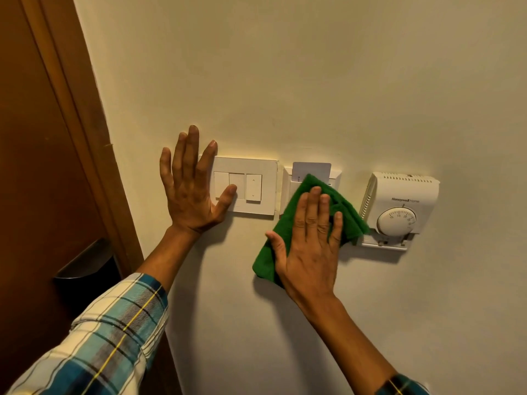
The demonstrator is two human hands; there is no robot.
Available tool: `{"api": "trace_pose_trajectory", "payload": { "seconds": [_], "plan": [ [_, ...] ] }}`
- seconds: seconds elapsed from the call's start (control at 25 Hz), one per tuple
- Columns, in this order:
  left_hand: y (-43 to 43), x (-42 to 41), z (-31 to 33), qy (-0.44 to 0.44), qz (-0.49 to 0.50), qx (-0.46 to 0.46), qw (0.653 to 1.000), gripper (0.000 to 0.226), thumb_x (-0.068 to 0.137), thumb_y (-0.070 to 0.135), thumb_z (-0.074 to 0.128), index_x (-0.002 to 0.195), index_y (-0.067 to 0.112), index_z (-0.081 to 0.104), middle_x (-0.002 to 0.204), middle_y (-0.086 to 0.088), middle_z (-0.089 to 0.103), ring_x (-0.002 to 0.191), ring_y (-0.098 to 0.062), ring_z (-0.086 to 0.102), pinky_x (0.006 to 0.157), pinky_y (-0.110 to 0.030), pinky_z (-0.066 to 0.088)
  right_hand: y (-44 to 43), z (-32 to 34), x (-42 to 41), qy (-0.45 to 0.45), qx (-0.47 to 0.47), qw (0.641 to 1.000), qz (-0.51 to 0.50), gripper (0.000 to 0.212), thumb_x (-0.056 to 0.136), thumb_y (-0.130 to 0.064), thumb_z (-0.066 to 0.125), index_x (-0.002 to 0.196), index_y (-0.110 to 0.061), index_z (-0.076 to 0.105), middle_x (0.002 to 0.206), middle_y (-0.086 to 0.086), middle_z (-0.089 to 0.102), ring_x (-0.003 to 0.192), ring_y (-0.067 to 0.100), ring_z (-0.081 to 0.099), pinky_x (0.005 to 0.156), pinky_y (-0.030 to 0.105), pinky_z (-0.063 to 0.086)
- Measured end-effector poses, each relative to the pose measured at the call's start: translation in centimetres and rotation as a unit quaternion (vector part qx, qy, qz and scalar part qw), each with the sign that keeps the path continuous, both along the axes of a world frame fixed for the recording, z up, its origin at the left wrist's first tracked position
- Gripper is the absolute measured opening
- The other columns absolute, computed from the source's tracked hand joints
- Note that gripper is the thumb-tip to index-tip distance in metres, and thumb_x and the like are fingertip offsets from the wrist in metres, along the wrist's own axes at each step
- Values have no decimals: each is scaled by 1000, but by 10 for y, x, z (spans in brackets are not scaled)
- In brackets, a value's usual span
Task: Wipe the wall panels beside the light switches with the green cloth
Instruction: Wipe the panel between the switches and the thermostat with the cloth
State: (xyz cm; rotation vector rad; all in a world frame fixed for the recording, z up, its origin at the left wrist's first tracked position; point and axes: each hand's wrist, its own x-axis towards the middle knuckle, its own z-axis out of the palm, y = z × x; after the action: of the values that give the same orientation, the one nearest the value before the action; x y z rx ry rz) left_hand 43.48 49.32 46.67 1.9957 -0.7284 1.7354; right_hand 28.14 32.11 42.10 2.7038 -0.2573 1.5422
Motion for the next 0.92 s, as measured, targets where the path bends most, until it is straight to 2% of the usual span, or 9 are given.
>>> {"api": "trace_pose_trajectory", "payload": {
  "seconds": [0.12,0.2,0.36,0.52,0.6,0.72,0.76,0.84,0.92],
  "plan": [
    [1,0,0,2,2,4,1000,75,91,65,28,153,28,14,165,9,-7,154,-19,5,125,-47,2,10,-4,3,34,-69,997,17,76,97,-60,20,152,-8,8,160,7,4,149,19,-4,121,40,-4],
    [2,0,0,2,-1,4,1000,74,91,65,29,153,27,15,166,9,-7,154,-19,5,125,-46,1,2,-11,-2,40,-86,995,9,76,96,-60,26,152,-9,12,160,6,8,149,18,2,121,40,-3],
    [-1,-3,1,2,-3,1,1000,74,91,65,28,153,27,14,166,10,-7,154,-18,5,125,-46,1,-29,-9,-14,12,-53,998,-22,79,95,-59,29,152,-10,6,162,4,-4,149,18,-4,121,39,-6],
    [1,-1,3,4,-2,0,1000,75,91,65,28,153,27,15,166,9,-6,154,-19,5,125,-46,1,-12,4,-6,0,2,1000,10,77,97,-58,20,152,-8,1,161,4,-14,149,19,-9,121,38,-8],
    [2,0,2,10,-6,-1,1000,75,90,65,28,153,26,16,166,8,-4,154,-20,7,125,-46,1,-8,4,-7,-4,-3,999,39,71,99,-53,23,151,-8,7,161,5,-1,149,19,-5,121,41,-1],
    [1,-3,2,17,-8,6,1000,78,89,67,30,153,24,18,166,8,-5,154,-20,6,125,-48,1,-26,14,-18,-64,-52,996,22,65,93,-30,54,148,-6,28,157,11,27,144,23,22,114,46,20],
    [2,-5,3,26,-14,10,1000,79,88,67,31,152,23,19,166,9,-6,154,-20,6,125,-48,1,-32,19,-21,-93,-46,994,-14,68,89,-28,62,145,-7,31,152,12,33,139,25,28,110,46,24],
    [2,-15,8,47,-28,7,998,80,88,67,32,151,19,22,166,5,-3,154,-21,6,125,-51,1,-37,30,-28,-127,-15,989,-73,74,84,-38,68,142,-8,32,142,13,46,132,26,35,104,45,26],
    [0,-36,4,77,-53,-33,995,78,89,64,35,150,16,24,165,-8,12,153,-23,13,124,-52,3,-33,37,-34,-117,0,989,-85,77,80,-40,73,140,-9,35,122,14,64,122,27,48,97,42,27]
  ]
}}
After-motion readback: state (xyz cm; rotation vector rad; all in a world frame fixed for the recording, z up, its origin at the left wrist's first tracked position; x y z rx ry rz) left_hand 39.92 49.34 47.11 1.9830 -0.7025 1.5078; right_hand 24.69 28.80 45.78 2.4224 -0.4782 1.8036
